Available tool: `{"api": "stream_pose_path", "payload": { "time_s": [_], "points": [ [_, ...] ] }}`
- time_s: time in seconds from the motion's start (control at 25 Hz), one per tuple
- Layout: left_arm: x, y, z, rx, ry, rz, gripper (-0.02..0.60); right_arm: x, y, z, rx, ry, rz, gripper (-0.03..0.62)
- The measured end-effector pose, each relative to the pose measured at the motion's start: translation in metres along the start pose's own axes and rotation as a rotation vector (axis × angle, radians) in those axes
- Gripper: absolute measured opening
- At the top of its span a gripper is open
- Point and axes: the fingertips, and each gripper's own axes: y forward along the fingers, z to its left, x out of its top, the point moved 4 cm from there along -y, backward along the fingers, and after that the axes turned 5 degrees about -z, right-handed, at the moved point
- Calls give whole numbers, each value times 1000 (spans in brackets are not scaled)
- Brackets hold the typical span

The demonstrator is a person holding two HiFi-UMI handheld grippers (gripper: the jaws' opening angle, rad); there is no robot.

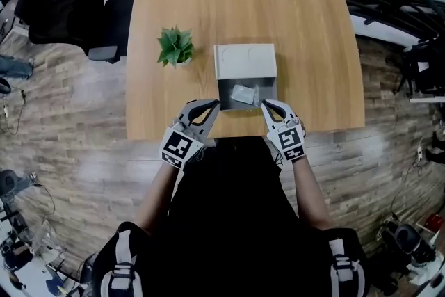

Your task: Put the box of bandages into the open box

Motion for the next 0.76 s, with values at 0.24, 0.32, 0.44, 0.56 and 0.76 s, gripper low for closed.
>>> {"api": "stream_pose_path", "payload": {
  "time_s": [0.24,0.32,0.44,0.56,0.76],
  "points": [
    [0,3,-6,-40,8,-1,21,-6,-3,0,-48,8,3,25],
    [0,3,-7,-49,10,-1,21,-6,-5,2,-61,11,5,25],
    [1,2,-9,-55,8,-5,21,-9,-9,4,-77,16,10,25],
    [1,0,-9,-55,4,-8,21,-10,-12,5,-85,13,20,25],
    [-3,-8,-10,-50,-2,-7,21,-12,-12,11,-84,4,28,25]
  ]
}}
